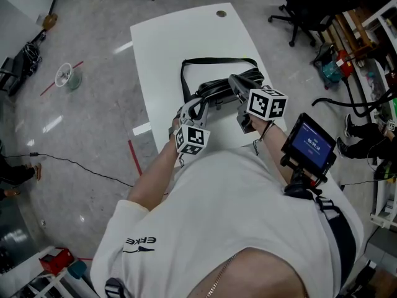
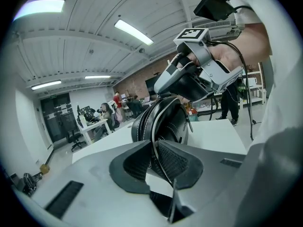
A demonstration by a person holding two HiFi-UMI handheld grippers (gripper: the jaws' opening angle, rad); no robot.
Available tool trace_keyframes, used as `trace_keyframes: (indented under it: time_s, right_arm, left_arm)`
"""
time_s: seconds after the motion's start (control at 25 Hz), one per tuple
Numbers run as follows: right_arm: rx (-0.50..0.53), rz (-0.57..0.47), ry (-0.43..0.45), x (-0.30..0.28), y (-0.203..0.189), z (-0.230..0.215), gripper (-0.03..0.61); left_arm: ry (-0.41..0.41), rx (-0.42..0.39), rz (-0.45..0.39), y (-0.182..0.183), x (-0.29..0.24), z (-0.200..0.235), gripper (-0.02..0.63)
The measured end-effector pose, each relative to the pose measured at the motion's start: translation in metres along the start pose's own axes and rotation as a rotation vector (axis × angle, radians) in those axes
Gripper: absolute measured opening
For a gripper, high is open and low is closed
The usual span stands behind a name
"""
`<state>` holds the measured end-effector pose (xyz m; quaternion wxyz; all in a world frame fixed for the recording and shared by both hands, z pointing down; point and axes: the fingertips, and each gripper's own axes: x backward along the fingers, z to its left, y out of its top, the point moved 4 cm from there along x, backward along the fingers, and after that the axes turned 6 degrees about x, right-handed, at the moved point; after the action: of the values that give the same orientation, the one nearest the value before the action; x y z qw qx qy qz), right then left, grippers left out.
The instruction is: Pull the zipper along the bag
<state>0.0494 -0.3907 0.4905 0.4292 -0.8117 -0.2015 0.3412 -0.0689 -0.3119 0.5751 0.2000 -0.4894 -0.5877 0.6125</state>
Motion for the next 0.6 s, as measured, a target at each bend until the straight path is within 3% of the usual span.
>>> trace_keyframes:
  time_s: [0.6]
  right_arm:
    - [0.032, 0.027, 0.011, -0.005, -0.007, 0.008, 0.012]
  left_arm:
    - [-0.012, -0.003, -0.007, 0.005, -0.013, -0.011, 0.051]
